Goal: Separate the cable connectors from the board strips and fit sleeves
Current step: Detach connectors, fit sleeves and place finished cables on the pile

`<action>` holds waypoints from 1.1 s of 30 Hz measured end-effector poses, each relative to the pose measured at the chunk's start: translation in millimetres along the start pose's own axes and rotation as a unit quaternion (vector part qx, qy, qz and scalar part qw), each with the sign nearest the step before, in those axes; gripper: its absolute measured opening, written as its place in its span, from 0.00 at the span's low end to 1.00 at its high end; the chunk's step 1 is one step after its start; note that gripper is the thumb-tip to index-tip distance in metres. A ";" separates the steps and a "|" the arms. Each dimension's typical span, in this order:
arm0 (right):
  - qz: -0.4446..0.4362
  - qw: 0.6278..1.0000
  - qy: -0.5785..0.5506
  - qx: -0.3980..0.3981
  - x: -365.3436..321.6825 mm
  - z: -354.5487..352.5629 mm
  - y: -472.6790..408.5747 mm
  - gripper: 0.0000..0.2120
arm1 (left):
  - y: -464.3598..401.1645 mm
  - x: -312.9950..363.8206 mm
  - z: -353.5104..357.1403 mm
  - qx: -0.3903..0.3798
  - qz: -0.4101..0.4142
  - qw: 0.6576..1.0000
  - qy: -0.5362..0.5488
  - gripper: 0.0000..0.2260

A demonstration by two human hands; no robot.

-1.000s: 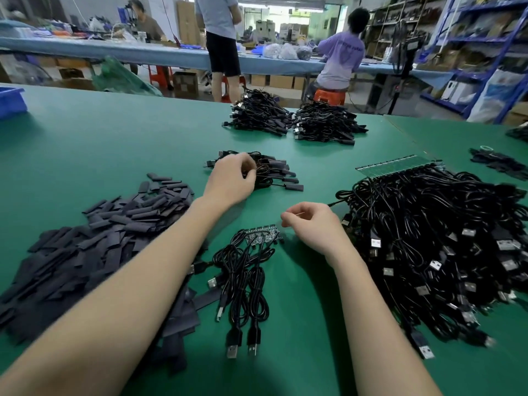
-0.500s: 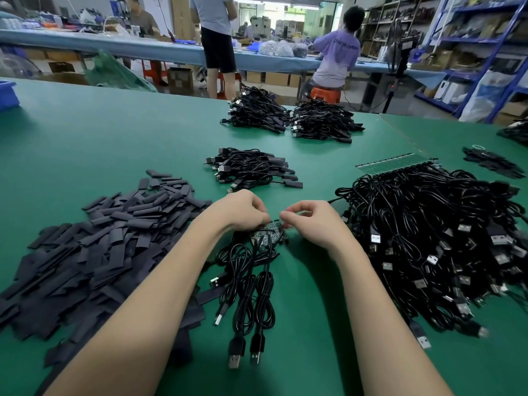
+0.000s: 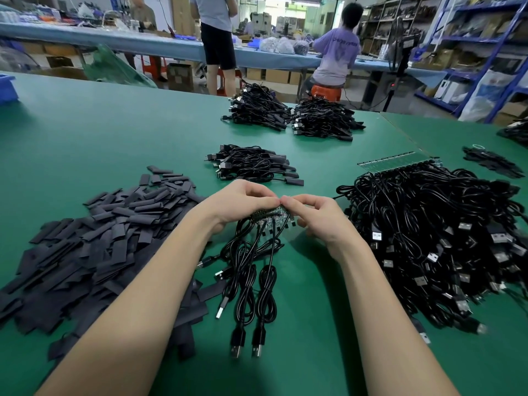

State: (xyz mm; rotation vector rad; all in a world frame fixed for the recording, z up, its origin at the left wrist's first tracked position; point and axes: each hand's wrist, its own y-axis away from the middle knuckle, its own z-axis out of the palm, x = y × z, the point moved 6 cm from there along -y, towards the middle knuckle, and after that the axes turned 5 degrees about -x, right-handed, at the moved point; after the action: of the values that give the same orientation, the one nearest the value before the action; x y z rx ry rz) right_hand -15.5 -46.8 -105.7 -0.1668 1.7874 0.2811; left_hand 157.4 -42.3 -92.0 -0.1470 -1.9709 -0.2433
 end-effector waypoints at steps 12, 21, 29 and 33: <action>0.047 0.960 -0.266 -0.076 8.3 12.9 -6.8 0.13 | 0.9 10.5 5.1 -0.051 0.022 0.988 0.145 0.14; 0.014 0.968 -0.250 -0.029 -13.3 -1.6 -2.9 0.06 | 4.4 4.4 0.5 -0.079 0.000 0.967 0.243 0.16; -0.036 0.998 -0.026 0.046 -30.0 -36.0 6.0 0.07 | 6.9 14.3 -24.4 0.036 0.030 0.981 0.187 0.13; -0.087 0.982 -0.004 0.168 -36.9 -40.1 6.3 0.08 | 9.5 9.1 -14.2 0.001 -0.001 0.995 0.104 0.06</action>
State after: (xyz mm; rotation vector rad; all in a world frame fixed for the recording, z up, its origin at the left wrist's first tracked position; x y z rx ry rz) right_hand -46.1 -53.3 -60.7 -0.0789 1.7712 -0.1454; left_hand 168.5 -36.5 -77.2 -0.1141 -1.7643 -0.2479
